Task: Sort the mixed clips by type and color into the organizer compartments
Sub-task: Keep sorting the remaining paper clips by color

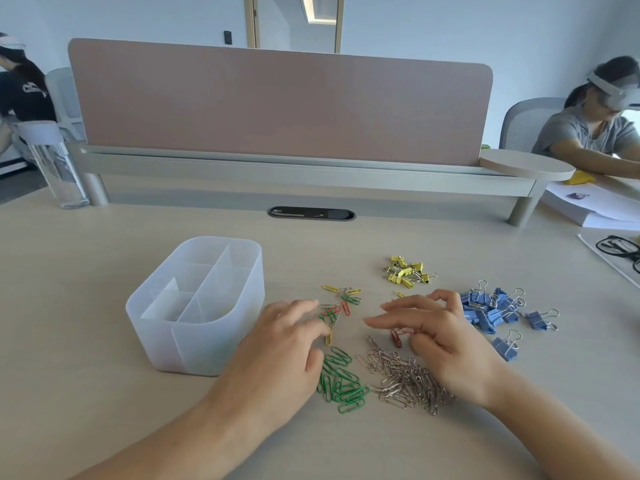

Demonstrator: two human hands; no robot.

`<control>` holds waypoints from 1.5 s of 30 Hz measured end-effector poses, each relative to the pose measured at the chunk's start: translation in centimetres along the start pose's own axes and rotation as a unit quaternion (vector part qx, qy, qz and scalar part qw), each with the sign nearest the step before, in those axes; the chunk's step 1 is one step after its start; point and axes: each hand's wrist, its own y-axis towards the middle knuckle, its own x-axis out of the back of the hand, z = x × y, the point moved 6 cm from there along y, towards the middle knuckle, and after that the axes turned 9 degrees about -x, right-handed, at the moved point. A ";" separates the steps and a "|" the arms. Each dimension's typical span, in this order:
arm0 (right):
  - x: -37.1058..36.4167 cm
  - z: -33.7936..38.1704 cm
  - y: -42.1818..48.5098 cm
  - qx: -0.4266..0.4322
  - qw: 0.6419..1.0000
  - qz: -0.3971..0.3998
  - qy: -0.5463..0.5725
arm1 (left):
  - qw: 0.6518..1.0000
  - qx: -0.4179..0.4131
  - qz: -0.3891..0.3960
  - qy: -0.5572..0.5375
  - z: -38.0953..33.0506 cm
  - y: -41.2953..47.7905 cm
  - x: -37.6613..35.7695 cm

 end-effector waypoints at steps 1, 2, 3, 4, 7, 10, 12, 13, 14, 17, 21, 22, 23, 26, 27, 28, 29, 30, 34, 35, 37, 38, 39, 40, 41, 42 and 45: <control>-0.2 -0.2 0.1 -0.003 1.000 0.003 -0.019 | 1.000 0.003 0.006 0.009 0.0 0.0 0.0; -0.3 -0.4 0.1 -0.002 0.999 0.012 -0.042 | 1.000 0.001 0.016 0.019 0.0 0.1 -0.1; -0.6 -0.5 0.0 0.002 0.998 0.023 -0.064 | 0.999 -0.006 0.035 0.024 -0.1 0.2 -0.2; -0.7 -0.5 0.0 0.009 0.996 0.033 -0.077 | 0.998 -0.009 0.053 0.030 -0.1 0.2 -0.3; -0.5 0.0 0.0 0.027 0.997 0.033 -0.060 | 0.996 -0.035 0.060 0.051 -0.4 0.2 -0.3; -0.3 0.5 0.0 0.051 0.997 0.011 -0.048 | 0.997 -0.047 0.060 0.032 -0.7 0.4 -0.8; -0.8 0.9 0.0 0.064 0.996 0.028 -0.049 | 0.998 -0.029 0.051 0.014 -0.5 0.5 -0.8; -1.0 1.0 0.0 0.069 0.996 0.036 -0.046 | 0.999 -0.017 0.042 0.007 -0.2 0.6 -0.7; -1.2 1.3 0.0 0.073 0.995 0.046 -0.046 | 0.999 -0.009 0.033 0.006 0.0 0.5 -0.5; -2.2 1.8 0.1 0.081 0.991 0.083 -0.069 | 1.000 0.001 0.025 0.010 0.3 0.3 -0.4; -1.4 0.7 0.4 0.070 0.990 0.066 -0.105 | 0.999 0.011 0.034 0.005 0.4 0.2 -0.6; -0.7 0.2 0.6 0.058 0.992 0.035 -0.104 | 0.999 0.012 0.035 0.006 0.5 0.0 -0.6; 0.0 -0.5 0.7 0.041 0.994 0.003 -0.102 | 0.999 0.012 0.035 0.003 0.5 0.0 -0.6; 1.1 -1.9 0.8 -0.022 0.994 -0.058 -0.093 | 1.000 0.013 0.026 0.003 0.7 0.0 -0.5; 1.1 -1.8 0.8 -0.026 0.994 -0.058 -0.092 | 1.000 0.011 0.019 0.003 0.7 0.0 -0.4; 0.8 -1.3 0.7 -0.016 0.995 -0.045 -0.088 | 1.000 0.007 0.016 0.007 0.6 0.0 -0.5; 0.3 -0.5 0.6 0.004 0.996 -0.021 -0.086 | 1.000 0.005 0.016 0.017 0.7 -0.1 -0.6; -0.2 0.2 0.5 0.024 0.996 0.007 -0.083 | 0.999 0.011 0.018 0.024 0.7 -0.2 -0.6; -2.1 1.8 0.2 0.045 0.991 0.083 -0.096 | 0.996 0.006 0.037 0.076 0.6 -0.3 -0.5; -2.4 1.8 0.1 0.045 0.989 0.094 -0.106 | 0.996 0.004 0.034 0.077 0.5 -0.3 -0.4; -2.4 1.5 0.2 0.040 0.988 0.099 -0.112 | 0.997 0.001 0.039 0.059 0.0 -0.3 -0.3; -2.2 1.3 0.3 0.036 0.989 0.094 -0.108 | 0.997 -0.008 0.042 0.058 -0.3 -0.2 -0.3; -1.9 1.2 0.4 0.033 0.991 0.084 -0.102 | 0.997 -0.019 0.050 0.054 -0.4 -0.2 -0.5; -1.5 1.1 0.4 0.032 0.992 0.068 -0.098 | 0.997 -0.026 0.057 0.044 -0.6 0.0 -0.6; -1.2 1.0 0.5 0.033 0.994 0.050 -0.097 | 0.997 -0.030 0.065 0.033 -0.9 0.0 -0.8; -1.0 0.9 0.5 0.034 0.994 0.035 -0.100 | 0.997 -0.032 0.067 0.020 -1.0 0.1 -0.8; -1.2 1.1 0.4 0.026 0.990 0.047 -0.128 | 0.998 -0.033 0.045 0.009 -0.8 0.3 -0.8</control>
